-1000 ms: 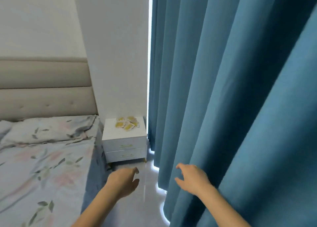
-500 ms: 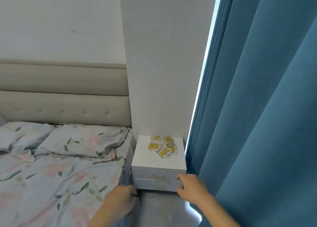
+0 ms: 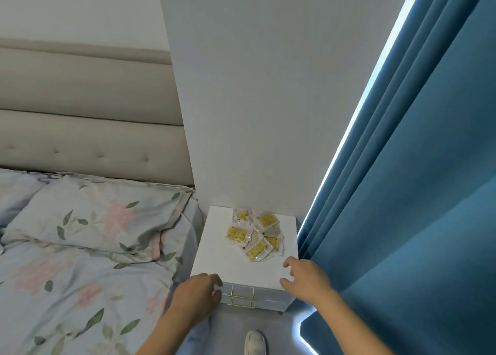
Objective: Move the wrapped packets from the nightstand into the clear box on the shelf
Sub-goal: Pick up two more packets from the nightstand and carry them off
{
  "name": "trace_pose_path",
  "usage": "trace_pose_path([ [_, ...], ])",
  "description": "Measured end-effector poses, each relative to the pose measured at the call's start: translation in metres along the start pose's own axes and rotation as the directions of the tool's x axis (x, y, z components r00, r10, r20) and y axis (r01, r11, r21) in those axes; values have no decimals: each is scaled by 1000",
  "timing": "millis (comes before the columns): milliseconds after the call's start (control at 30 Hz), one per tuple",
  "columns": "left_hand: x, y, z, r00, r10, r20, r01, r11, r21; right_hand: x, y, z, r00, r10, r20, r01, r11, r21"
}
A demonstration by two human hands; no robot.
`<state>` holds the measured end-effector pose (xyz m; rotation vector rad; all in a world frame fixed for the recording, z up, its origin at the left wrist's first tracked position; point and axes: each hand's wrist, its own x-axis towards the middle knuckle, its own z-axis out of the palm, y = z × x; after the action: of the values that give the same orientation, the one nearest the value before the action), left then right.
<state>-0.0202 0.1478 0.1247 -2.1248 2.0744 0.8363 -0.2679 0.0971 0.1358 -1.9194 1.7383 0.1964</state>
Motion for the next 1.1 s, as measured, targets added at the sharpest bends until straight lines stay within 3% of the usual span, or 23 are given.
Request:
trace_pose_path([
  [200, 105, 5, 6, 995, -95, -34, 91, 990, -108, 121, 13, -2, 998, -64, -4, 64, 998, -28],
  [400, 179, -16, 32, 977, -205, 61, 214, 952, -221, 214, 5, 25, 989, -115, 95, 117, 993, -23],
  [533, 225, -38, 49, 966, -226, 127, 249, 945, -214, 278, 0, 58, 978, -120, 168, 122, 993, -2],
  [700, 269, -74, 66, 957, -277, 92, 289, 943, -165, 350, -3, 116, 976, -120, 184, 114, 993, 43],
  [867, 302, -106, 84, 944, -318, 83, 328, 927, -182, 403, -18, 158, 985, -169, 44, 172, 981, -84],
  [1100, 320, -120, 112, 938, -331, 104, 347, 906, -241, 451, -25, 194, 997, -41, 68, 58, 962, -266],
])
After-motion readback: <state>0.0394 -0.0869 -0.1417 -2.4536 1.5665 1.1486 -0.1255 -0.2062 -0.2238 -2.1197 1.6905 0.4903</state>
